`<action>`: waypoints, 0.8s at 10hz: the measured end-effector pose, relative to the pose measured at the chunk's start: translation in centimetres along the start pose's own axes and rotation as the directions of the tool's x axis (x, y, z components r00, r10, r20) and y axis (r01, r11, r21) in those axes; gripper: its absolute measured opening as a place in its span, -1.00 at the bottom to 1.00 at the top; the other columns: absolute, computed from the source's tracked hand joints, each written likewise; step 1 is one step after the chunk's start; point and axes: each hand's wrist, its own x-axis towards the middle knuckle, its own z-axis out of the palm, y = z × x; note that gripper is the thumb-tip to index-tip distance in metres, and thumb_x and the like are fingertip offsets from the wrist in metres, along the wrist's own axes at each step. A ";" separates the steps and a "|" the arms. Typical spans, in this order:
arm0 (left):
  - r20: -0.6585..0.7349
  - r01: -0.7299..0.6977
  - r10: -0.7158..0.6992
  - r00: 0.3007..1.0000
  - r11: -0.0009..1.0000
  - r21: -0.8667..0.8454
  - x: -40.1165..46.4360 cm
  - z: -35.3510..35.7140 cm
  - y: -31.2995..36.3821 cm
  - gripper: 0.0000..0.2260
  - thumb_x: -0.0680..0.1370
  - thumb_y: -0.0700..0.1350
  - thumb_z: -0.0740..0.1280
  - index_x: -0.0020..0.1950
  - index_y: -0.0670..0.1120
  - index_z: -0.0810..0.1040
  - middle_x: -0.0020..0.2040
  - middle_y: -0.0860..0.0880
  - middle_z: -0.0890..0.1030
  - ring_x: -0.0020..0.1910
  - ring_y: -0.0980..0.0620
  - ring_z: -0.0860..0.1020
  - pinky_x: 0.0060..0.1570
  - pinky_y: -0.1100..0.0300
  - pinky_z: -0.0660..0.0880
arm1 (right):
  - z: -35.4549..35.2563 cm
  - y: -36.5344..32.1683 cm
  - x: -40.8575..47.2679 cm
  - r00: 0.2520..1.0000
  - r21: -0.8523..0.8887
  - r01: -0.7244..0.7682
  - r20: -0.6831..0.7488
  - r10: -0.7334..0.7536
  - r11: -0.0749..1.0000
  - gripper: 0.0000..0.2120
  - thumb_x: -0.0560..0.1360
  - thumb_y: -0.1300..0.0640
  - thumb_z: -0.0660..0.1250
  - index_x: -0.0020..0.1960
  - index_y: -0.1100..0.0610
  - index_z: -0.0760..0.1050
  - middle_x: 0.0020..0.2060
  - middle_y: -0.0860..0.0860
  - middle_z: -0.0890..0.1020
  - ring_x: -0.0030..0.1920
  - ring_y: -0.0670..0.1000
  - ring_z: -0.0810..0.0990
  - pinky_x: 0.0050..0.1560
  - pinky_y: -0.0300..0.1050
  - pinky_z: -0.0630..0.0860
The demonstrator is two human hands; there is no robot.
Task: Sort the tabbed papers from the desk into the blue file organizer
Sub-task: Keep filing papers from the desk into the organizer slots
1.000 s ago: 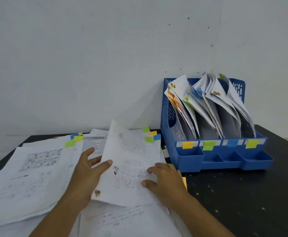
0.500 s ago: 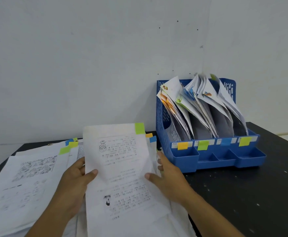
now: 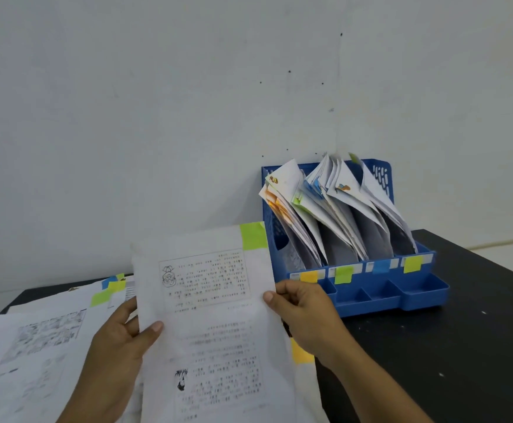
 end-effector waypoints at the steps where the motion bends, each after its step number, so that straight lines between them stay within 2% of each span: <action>1: -0.106 -0.084 0.097 0.990 0.989 0.124 0.0 1.3 0.4 -0.53 0.48 -0.35 0.40 0.24 0.09 0.43 -0.03 -0.01 0.69 -0.03 -0.02 0.62 0.17 -0.06 0.48 | -0.8 -0.7 -0.3 0.996 0.024 0.056 -0.065 -0.055 0.998 -0.88 0.58 0.07 0.36 -0.06 0.01 0.66 -0.16 -0.06 0.73 -0.12 -0.05 0.70 -0.11 -0.10 0.66; 2: -0.162 -0.230 0.292 0.943 0.920 0.319 -0.5 2.8 1.1 -0.38 0.41 -0.29 0.50 0.36 0.05 0.36 0.21 -0.02 0.53 0.12 0.00 0.51 0.20 0.05 0.43 | -2.3 -1.7 -0.7 0.981 0.100 0.123 -0.164 -0.105 0.987 -0.90 0.57 0.11 0.36 -0.08 0.05 0.65 -0.18 -0.06 0.72 -0.13 -0.07 0.70 -0.13 -0.15 0.65; 3: -0.049 -0.440 0.524 0.850 0.759 0.481 -1.9 5.3 1.7 -0.52 0.38 -0.23 0.53 0.20 0.12 0.49 0.08 0.11 0.54 0.02 0.23 0.49 0.03 0.45 0.39 | -3.2 -2.7 -1.2 0.972 0.176 0.156 -0.204 -0.119 0.972 -0.91 0.57 0.14 0.37 -0.06 0.11 0.64 -0.17 -0.03 0.73 -0.13 -0.06 0.71 -0.15 -0.18 0.64; 4: 0.176 -0.457 0.425 0.888 0.772 0.442 -4.2 8.9 2.2 -0.50 0.38 -0.07 0.54 0.19 0.25 0.42 0.12 0.34 0.47 0.10 0.33 0.46 0.08 0.42 0.40 | -2.3 -3.4 -1.6 0.989 0.229 0.117 -0.117 -0.092 0.966 -0.89 0.58 0.15 0.35 -0.07 0.12 0.64 -0.18 0.03 0.72 -0.28 -0.12 0.65 -0.30 -0.31 0.52; 5: 0.285 -0.432 0.334 0.898 0.789 0.437 -5.9 12.5 1.7 -0.12 0.32 0.07 0.56 0.40 0.31 0.01 0.30 0.49 0.08 0.29 0.47 0.16 0.32 0.44 0.11 | -1.3 -3.8 -1.7 0.999 0.257 0.047 -0.006 -0.047 0.965 -0.89 0.57 0.08 0.37 -0.03 0.07 0.66 -0.29 -0.01 0.67 -0.36 -0.12 0.55 -0.31 -0.21 0.49; 6: 0.266 -0.375 0.280 0.922 0.818 0.436 -6.4 13.9 0.9 0.02 0.28 0.07 0.54 0.49 0.22 -0.12 0.47 0.30 0.05 0.46 0.27 0.10 0.44 0.26 0.10 | -1.0 -4.3 -1.8 0.996 0.211 0.020 0.083 -0.038 0.977 -0.88 0.56 0.03 0.39 -0.02 0.05 0.66 -0.35 -0.08 0.62 -0.34 -0.15 0.56 -0.24 -0.21 0.51; 7: 0.167 -0.379 0.341 0.925 0.809 0.449 -6.5 13.7 0.8 -0.31 0.42 -0.18 0.44 0.49 -0.07 0.23 0.22 0.00 0.52 0.13 0.10 0.52 0.06 0.25 0.50 | -0.5 -4.9 -1.8 0.982 0.131 0.049 0.174 -0.071 0.990 -0.88 0.53 0.04 0.42 0.02 0.06 0.65 -0.21 -0.08 0.70 -0.19 -0.14 0.64 -0.10 -0.23 0.56; 8: 0.061 -0.355 0.372 0.926 0.806 0.474 -6.1 13.7 1.4 -0.66 0.51 -0.26 0.30 0.28 -0.26 0.47 -0.12 -0.02 0.56 -0.03 -0.09 0.60 -0.12 0.22 0.49 | -0.5 -5.3 -1.7 0.964 0.082 0.083 0.245 -0.101 0.993 -0.84 0.50 0.07 0.46 0.08 0.04 0.65 -0.06 -0.05 0.73 -0.01 -0.09 0.69 0.12 -0.17 0.60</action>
